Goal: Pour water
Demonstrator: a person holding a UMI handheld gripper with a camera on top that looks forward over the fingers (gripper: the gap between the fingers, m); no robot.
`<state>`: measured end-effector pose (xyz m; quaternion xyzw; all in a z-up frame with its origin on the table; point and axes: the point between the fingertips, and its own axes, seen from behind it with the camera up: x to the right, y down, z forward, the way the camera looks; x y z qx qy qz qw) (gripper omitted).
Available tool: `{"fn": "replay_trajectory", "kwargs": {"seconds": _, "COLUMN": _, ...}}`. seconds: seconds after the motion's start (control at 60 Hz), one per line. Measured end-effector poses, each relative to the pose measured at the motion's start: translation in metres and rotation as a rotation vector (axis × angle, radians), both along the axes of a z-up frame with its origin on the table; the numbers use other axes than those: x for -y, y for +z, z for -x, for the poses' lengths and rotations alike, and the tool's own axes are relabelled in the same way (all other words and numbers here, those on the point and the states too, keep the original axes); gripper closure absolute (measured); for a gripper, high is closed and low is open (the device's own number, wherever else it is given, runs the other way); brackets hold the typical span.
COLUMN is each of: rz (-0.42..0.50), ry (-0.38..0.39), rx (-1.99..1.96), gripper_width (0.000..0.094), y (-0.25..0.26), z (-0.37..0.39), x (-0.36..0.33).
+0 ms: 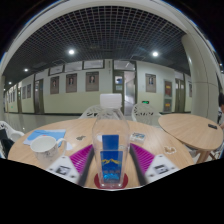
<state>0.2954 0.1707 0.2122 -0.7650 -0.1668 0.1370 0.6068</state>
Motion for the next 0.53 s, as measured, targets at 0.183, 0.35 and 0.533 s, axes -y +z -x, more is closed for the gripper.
{"fn": "replay_trajectory", "kwargs": {"seconds": 0.183, "rz": 0.033, "ry": -0.029, "rx": -0.043, "gripper_width": 0.009, "y": 0.022, "z": -0.027, "x": 0.032}}
{"fn": "replay_trajectory", "kwargs": {"seconds": 0.35, "rz": 0.059, "ry": 0.005, "rx": -0.097, "gripper_width": 0.0089, "y": 0.063, "z": -0.041, "x": 0.099}}
{"fn": "replay_trajectory", "kwargs": {"seconds": 0.533, "rz": 0.078, "ry": 0.126, "rx": -0.117, "gripper_width": 0.0093, "y": 0.083, "z": -0.009, "x": 0.169}}
